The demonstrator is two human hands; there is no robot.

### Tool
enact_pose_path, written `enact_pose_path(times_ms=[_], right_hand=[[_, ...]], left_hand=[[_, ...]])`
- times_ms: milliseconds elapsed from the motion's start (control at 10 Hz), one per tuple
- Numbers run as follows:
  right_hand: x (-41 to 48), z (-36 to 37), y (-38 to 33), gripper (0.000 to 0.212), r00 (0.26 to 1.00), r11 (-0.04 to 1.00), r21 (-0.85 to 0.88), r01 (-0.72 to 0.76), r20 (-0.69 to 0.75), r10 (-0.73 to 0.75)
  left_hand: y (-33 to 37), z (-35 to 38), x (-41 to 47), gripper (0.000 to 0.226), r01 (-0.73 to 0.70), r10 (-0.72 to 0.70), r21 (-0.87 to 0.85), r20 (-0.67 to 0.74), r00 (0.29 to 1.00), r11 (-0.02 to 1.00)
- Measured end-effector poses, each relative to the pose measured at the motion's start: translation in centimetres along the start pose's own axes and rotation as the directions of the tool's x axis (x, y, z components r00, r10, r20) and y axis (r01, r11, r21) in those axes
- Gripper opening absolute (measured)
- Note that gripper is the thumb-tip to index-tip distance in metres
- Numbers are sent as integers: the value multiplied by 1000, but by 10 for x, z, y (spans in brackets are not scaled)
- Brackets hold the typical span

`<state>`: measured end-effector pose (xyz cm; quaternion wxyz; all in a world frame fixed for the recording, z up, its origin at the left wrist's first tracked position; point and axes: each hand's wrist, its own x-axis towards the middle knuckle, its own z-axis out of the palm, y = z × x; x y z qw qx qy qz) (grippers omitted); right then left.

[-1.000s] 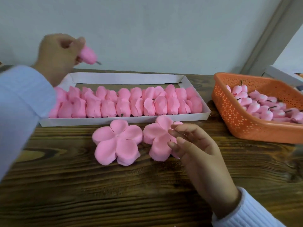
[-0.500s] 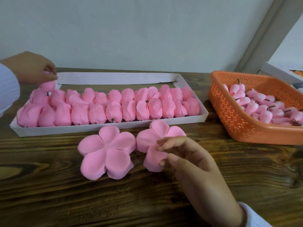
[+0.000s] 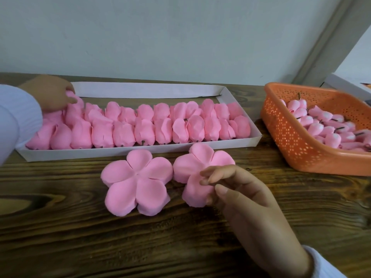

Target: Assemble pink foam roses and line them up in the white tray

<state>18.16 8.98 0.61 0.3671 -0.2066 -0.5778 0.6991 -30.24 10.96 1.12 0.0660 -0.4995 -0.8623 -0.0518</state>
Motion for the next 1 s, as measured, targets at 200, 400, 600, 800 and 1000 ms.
enact_pose_path(times_ms=[200,400,600,800,1000], right_hand=[[1,0,0,16,1000,1000,15,-16,0,16],[1,-1,0,14,1000,1000,22,-22,3,22],[0,-2,1,13,1000,1000,-2,-28,1,28],[0,-2,1,13,999,999,11,-36,-9,36],[0,0,0,13,999,998,28,-48,-16,48]], left_hand=[[2,-2,0,25,9,-9,-3,159,987,1000],[1,-1,1,28,-5,6,-4,183,983,1000],[-8,2,0,12,-27,29,-60,32,999,998],[-13,-4,-13,7,-75,77,-93,16,997,993],[-4,-17,-23,37,3,-12,-47,-181,983,999]])
